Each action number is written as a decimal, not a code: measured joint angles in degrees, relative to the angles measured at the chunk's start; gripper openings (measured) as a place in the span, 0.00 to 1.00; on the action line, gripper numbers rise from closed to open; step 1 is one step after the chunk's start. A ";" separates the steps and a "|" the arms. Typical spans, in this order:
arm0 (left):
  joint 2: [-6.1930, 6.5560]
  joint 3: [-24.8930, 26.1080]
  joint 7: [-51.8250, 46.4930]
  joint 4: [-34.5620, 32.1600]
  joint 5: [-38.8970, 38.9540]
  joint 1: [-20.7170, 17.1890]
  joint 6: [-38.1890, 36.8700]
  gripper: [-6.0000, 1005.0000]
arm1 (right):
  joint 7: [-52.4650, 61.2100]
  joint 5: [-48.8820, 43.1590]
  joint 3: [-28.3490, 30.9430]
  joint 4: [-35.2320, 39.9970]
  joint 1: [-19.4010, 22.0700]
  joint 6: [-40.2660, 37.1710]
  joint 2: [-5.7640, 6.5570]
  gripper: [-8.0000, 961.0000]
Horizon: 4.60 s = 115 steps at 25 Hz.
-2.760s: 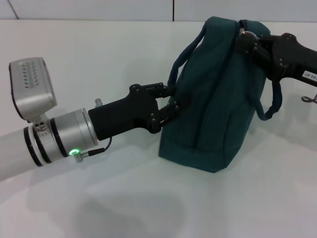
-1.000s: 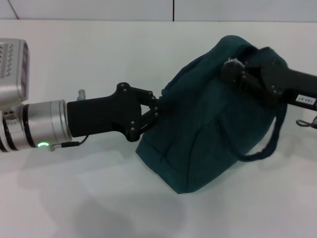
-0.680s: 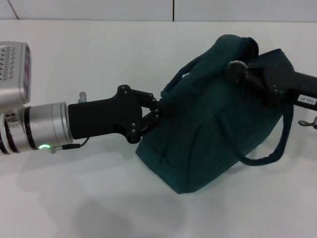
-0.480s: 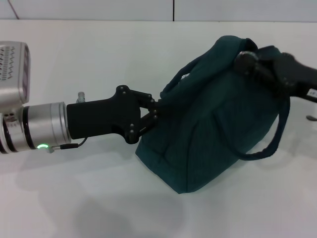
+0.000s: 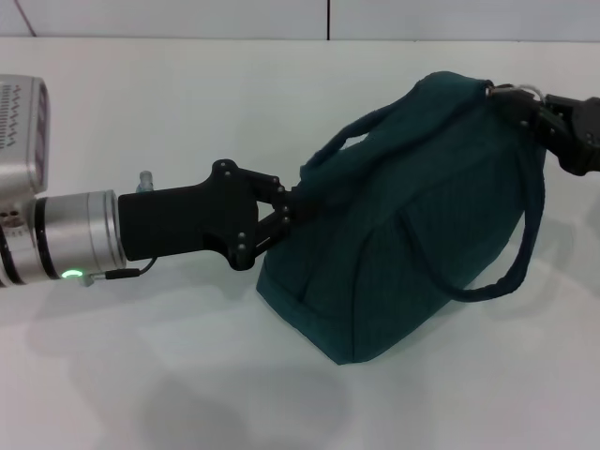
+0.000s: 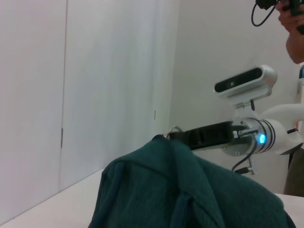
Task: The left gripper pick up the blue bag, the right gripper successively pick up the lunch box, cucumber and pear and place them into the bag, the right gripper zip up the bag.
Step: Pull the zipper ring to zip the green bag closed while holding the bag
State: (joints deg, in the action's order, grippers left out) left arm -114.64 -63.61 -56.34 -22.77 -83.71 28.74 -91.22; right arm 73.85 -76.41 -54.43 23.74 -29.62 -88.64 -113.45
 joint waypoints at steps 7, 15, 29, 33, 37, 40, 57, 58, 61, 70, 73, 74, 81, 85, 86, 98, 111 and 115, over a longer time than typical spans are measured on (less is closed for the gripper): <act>0.12 -0.01 -0.01 -0.47 -0.44 -0.06 -0.17 0.13 | -0.62 -0.28 -0.20 0.00 0.56 2.76 -0.34 0.02; 0.12 -0.03 0.00 -1.27 -2.01 -0.11 -1.35 0.14 | -0.70 1.28 0.87 0.54 0.33 0.46 0.08 0.02; -0.01 1.22 1.05 -1.38 -2.78 -0.28 -1.91 0.16 | -0.72 1.17 3.53 0.30 0.29 2.28 0.86 0.01; -2.63 6.71 2.48 -1.33 -2.44 -0.54 -1.44 0.17 | -0.72 -0.13 3.37 0.36 -0.08 1.97 0.61 0.01; -3.61 9.34 2.69 -1.51 -2.33 -0.45 -1.42 0.17 | -0.72 -0.41 3.26 0.48 -0.15 1.32 0.50 0.01; -3.53 9.41 0.42 -2.59 -1.87 0.06 -1.43 0.20 | -0.72 -0.52 2.98 0.61 -0.18 -0.37 0.48 0.01; -4.14 8.87 -8.43 -11.28 -5.90 2.26 0.92 0.56 | -2.92 -4.12 1.03 2.36 -2.35 -11.41 1.10 0.01; -4.11 8.87 -8.43 -11.22 -5.94 2.53 1.41 0.56 | -2.93 -4.40 1.02 2.36 -2.69 -12.22 1.10 0.01; -3.96 8.87 -8.45 -11.07 -6.17 3.13 2.83 0.56 | -2.93 -4.86 0.99 2.37 -3.42 -14.35 1.09 0.01; -4.31 8.92 -8.36 -11.39 -6.75 3.64 5.21 0.55 | -2.93 -5.26 0.07 3.40 -3.68 -15.26 1.42 0.02; -4.16 8.89 -8.53 -11.53 -6.74 3.69 3.24 0.55 | -2.92 -5.79 0.04 3.17 -3.10 -12.66 1.43 0.02; -4.01 8.88 -8.68 -11.57 -6.74 3.69 2.67 0.55 | -2.90 -6.11 0.15 2.97 -2.45 -11.92 1.41 0.02; -3.73 8.85 -9.08 -11.70 -7.13 3.61 1.07 0.54 | -2.78 -6.20 0.78 3.24 0.75 -13.52 1.07 0.01; -4.06 8.90 -9.06 -11.72 -8.87 3.70 1.47 0.54 | -2.63 -5.88 1.19 3.01 2.19 -16.15 1.08 0.01; -4.17 8.93 -9.00 -11.68 -9.20 3.70 1.57 0.54 | -2.59 -5.86 1.31 2.99 2.46 -16.52 1.04 0.01; -4.88 8.87 -8.61 -9.71 -10.32 3.58 3.10 0.53 | -1.30 -6.17 2.48 0.86 5.96 -15.95 2.80 0.01; -4.98 8.86 -9.00 -9.57 -10.32 3.25 3.09 0.52 | 0.42 -9.31 2.44 -1.30 6.56 -16.22 4.86 0.01; -4.98 8.85 -9.04 -9.57 -10.27 3.19 3.07 0.52 | 0.55 -9.06 5.02 -1.13 7.67 -18.11 5.85 0.01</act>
State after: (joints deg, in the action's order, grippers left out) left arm -119.62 -54.76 -65.38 -32.34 -93.99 31.93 -88.15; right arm 74.40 -85.47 -49.41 22.61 -21.95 -106.75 -107.60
